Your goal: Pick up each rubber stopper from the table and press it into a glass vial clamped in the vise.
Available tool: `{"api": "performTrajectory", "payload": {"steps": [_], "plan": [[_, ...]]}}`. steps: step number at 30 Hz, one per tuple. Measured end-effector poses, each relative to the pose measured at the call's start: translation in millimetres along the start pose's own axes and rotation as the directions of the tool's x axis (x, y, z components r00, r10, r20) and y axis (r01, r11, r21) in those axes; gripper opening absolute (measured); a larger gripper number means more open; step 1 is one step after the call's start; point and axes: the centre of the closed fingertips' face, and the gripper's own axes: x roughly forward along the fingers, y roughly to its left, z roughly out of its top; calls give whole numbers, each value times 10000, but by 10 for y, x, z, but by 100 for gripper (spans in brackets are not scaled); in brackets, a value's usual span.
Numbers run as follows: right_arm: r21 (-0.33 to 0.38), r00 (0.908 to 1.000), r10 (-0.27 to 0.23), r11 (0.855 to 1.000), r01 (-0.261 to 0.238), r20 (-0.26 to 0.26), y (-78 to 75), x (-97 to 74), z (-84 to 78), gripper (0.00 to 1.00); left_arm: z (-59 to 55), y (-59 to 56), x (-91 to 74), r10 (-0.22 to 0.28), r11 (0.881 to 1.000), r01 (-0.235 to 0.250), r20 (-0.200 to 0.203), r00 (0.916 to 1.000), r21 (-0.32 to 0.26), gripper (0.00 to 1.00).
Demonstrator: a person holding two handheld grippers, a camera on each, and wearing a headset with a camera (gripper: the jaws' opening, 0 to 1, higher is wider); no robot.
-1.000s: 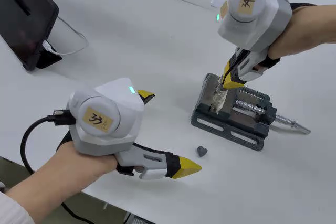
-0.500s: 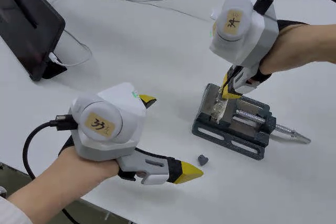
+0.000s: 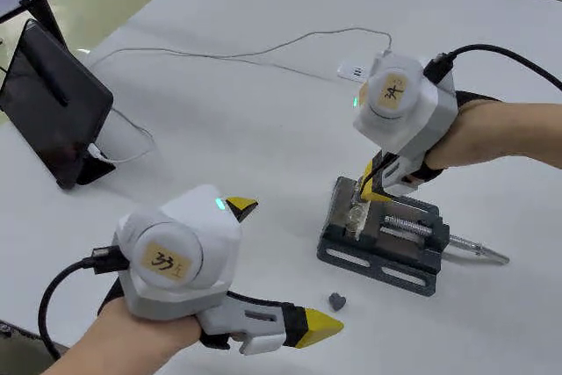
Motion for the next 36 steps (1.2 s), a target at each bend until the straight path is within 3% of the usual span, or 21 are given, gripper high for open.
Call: {"api": "performTrajectory", "payload": {"steps": [6,14,36], "plan": [[-182,9977,-442,9988,452,506,28,-14,-3,0,1,-17,-10,14,9999,-13,-66,10000,148,99],[47,9858,-1087,9940,1090,1278,22,-30,-9,0,49,-6,-15,20,9993,-17,-75,10000,367,99],[521,9793,-1057,9938,981,1727,14,-39,10,0,26,-4,-35,-6,9990,12,-150,9999,442,99]]}}
